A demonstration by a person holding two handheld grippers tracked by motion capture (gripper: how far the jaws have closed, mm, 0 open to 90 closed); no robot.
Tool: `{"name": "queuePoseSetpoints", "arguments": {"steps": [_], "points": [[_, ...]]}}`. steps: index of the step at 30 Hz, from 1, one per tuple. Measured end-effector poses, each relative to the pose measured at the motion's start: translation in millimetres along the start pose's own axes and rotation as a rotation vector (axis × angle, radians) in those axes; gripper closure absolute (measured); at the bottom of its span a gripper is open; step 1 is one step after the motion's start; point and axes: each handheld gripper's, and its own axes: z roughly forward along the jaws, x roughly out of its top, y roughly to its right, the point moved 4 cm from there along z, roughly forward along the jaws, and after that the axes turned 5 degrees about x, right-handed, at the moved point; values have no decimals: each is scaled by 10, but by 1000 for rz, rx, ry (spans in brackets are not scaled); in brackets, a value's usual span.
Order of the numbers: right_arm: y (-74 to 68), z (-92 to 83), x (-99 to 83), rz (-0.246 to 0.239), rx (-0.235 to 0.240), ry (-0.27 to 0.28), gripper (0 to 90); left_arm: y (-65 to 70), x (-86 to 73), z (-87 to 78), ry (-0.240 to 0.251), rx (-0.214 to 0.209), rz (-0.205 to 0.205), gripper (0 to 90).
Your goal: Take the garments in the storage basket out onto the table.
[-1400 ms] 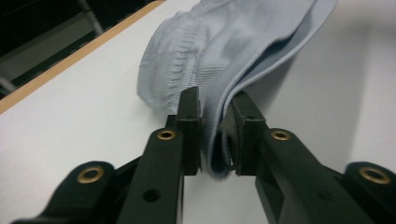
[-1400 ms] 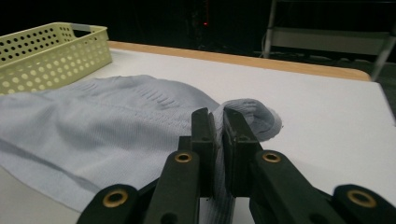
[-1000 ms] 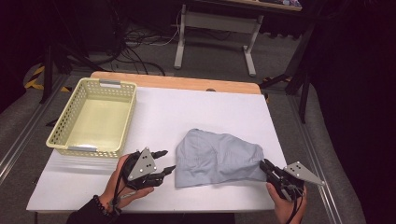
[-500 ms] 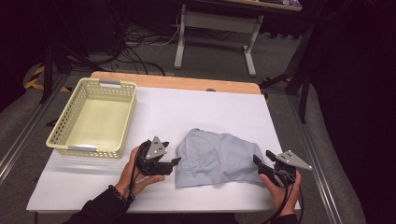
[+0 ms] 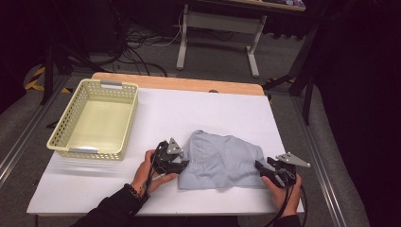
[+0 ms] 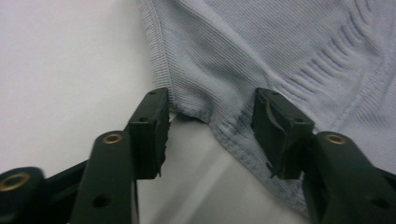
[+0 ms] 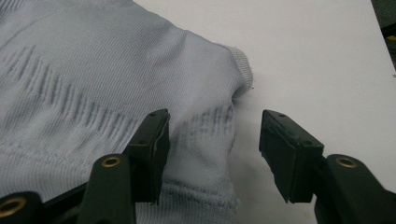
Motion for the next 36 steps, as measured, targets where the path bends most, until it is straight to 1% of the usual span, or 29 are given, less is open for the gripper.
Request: {"name": "queuePoseSetpoints", "arguments": {"steps": [2,3,4,5,6,8,9,10,12,13,14,15,16,17,18,20,21,22,23,25,26,28,29,30,31,32,33,34,36], "points": [[-5,2,-4,-4,-2,-3,437,4,9,2,0,-23,9,573],[-12,-2,-10,-4,0,-4,441,12,13,3,7,-43,17,695],[-12,-2,-10,-4,0,-4,441,12,13,3,7,-43,17,739],[-13,-4,-12,-2,1,-4,445,13,14,5,12,-58,17,739],[-16,-7,-17,2,10,-3,469,18,8,-4,6,-64,9,798],[-27,-16,-25,-3,31,-1,526,9,13,-27,26,-63,21,860],[-27,-16,-25,-3,31,-1,526,9,13,-27,26,-63,21,874],[-32,-20,-26,-3,36,-2,558,8,20,-72,38,-49,27,874],[-60,-40,-25,-16,68,4,641,2,50,-178,81,-38,44,877],[-89,-69,-20,-27,92,11,707,-3,67,-231,98,-32,48,879],[-108,-81,-14,-34,102,12,747,-17,84,-286,119,-16,52,880],[-108,-81,-14,-34,102,12,747,-33,97,-345,139,-9,49,880],[-129,-97,-10,-39,110,11,775,-53,108,-416,156,-11,42,880],[-178,-135,7,-54,130,24,820,-95,121,-531,185,0,43,881],[-178,-135,7,-54,130,24,820,-95,121,-531,185,0,43,881],[-274,-198,44,-69,174,51,841,-139,138,-657,210,8,37,881],[-313,-211,56,-73,190,56,843,-156,145,-718,226,18,30,881],[-313,-211,56,-73,190,56,843,-174,148,-777,237,30,33,881],[-399,-221,78,-93,215,61,843,-202,140,-883,246,51,38,881],[-502,-229,92,-110,238,64,842,-217,130,-933,257,62,33,881],[-502,-229,92,-110,238,64,842,-232,113,-982,263,68,29,881],[-608,-211,90,-133,262,59,829,-258,56,-1047,254,67,19,881],[-674,-165,70,-148,280,35,806,-270,14,-1069,246,72,16,880],[-674,-165,70,-148,280,35,806,-278,-33,-1085,235,74,10,880],[-730,-120,49,-173,289,2,739,-280,-98,-1101,217,73,6,880],[-730,-120,49,-173,289,2,739,-279,-135,-1109,211,75,5,880],[-746,-119,52,-174,290,0,659,-262,-222,-1125,187,85,20,879],[-746,-119,52,-174,290,0,659,-262,-222,-1125,187,85,20,878],[-727,-126,93,-159,266,23,542,-242,-285,-1137,171,88,30,878]]}}
